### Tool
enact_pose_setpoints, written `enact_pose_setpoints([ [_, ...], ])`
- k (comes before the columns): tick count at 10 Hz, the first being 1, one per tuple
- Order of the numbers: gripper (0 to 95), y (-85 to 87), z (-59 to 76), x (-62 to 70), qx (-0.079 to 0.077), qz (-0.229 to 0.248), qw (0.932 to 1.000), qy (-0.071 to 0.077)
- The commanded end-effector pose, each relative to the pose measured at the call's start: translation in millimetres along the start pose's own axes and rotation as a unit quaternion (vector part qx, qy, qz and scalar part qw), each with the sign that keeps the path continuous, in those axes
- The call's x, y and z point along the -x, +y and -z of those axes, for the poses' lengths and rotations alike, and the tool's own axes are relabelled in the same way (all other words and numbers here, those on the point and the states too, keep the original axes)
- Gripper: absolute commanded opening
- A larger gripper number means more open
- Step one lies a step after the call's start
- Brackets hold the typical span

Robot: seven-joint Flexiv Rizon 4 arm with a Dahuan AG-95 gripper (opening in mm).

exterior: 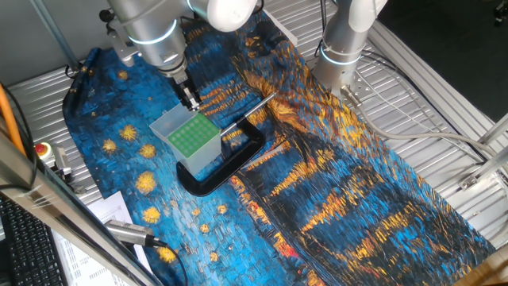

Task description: Insert a large pipette tip into the holder for large pipette tips

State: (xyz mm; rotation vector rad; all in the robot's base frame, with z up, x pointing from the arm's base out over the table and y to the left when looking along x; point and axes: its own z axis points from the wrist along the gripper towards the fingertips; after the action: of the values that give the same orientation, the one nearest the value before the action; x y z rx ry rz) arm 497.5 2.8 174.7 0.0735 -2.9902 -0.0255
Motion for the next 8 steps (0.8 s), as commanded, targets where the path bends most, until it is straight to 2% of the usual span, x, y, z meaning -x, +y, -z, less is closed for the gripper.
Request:
enact_pose_setpoints([
  [1,0.0,-18.9,-5.4,2.2,0.0,0.02,0.9984,0.053],
  [3,0.0,-19.0,-5.7,2.4,-0.001,0.02,0.9984,0.053],
  [5,0.0,-19.0,-5.5,2.6,-0.015,0.029,0.9986,0.041],
  [8,0.0,-19.0,-5.5,2.6,-0.004,0.056,0.997,0.053],
])
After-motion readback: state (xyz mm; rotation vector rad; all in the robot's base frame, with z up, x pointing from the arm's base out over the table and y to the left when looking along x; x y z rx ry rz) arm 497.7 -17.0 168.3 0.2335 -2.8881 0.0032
